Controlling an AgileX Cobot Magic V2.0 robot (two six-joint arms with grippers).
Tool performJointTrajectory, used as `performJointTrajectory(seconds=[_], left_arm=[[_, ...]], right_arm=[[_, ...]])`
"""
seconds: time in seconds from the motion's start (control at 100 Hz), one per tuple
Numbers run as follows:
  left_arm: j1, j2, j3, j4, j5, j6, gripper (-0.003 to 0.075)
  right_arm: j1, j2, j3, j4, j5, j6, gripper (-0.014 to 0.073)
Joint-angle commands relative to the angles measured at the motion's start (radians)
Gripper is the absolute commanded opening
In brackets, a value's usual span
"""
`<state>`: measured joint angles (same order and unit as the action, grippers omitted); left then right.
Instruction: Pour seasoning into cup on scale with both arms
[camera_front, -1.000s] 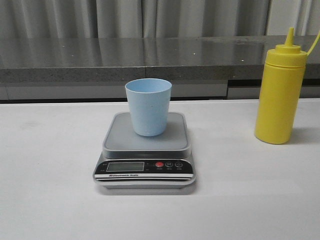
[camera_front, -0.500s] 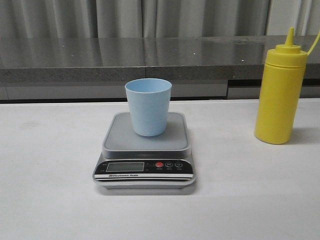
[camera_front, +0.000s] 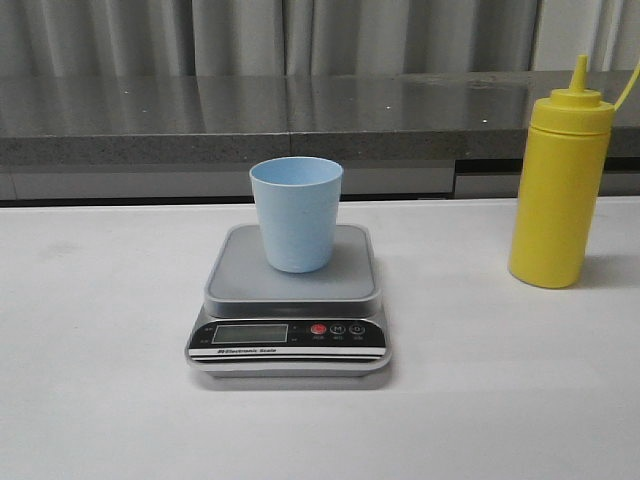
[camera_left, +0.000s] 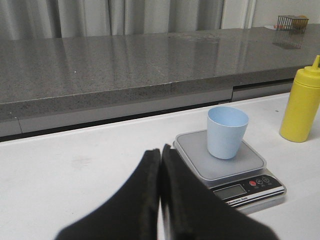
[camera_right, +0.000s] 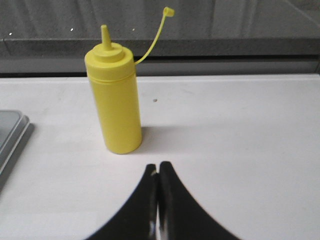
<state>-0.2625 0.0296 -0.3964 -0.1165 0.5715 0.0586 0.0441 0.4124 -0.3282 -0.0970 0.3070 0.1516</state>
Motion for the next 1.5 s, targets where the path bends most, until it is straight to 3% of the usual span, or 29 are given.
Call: performJointTrajectory(seconds=[0.0,0.11,0.21,0.4,0.47,0.65,0.77,0.87,1.24,1.49], left_arm=[[0.002,0.012,-0.025,-0.007,-0.073,-0.01,-0.002],[0.002,0.012,-0.025,-0.007,-0.073,-0.01,-0.002],[0.002,0.012,-0.025,-0.007,-0.073,-0.01,-0.002],[0.002,0.012,-0.025,-0.007,-0.073,-0.01,-0.002],[0.002,0.012,-0.025,-0.007,-0.073,-0.01,-0.002],[0.002,0.012,-0.025,-0.007,-0.073,-0.01,-0.002],[0.002,0.012,-0.025,-0.007,-0.073,-0.01,-0.002],[0.002,0.012,-0.025,-0.007,-0.073,-0.01,-0.002],[0.002,0.012,-0.025,-0.007,-0.073,-0.01,-0.002],[0.002,0.012,-0.025,-0.007,-0.073,-0.01,-0.002]], right_arm=[[0.034,0.091,-0.046,0.018,-0.09,-0.003,-0.0057],[0.089,0.199,-0.046,0.055,-0.155,-0.003,-0.0032],[0.133,0.309,-0.046,0.08,-0.257,-0.003,0.007],[0.153,0.487,-0.039,0.08,-0.566,-0.003,0.05],[0.153,0.559,-0.039,0.08,-0.673,-0.003,0.0581],[0.149,0.753,-0.039,0.08,-0.965,-0.003,0.0582],[0.148,0.877,-0.039,0.097,-1.069,-0.003,0.0601],[0.148,0.949,-0.039,0.097,-1.112,-0.003,0.0665],[0.101,1.134,-0.052,0.097,-1.29,-0.003,0.0661],[0.101,1.238,-0.147,0.066,-1.287,-0.002,0.0661]])
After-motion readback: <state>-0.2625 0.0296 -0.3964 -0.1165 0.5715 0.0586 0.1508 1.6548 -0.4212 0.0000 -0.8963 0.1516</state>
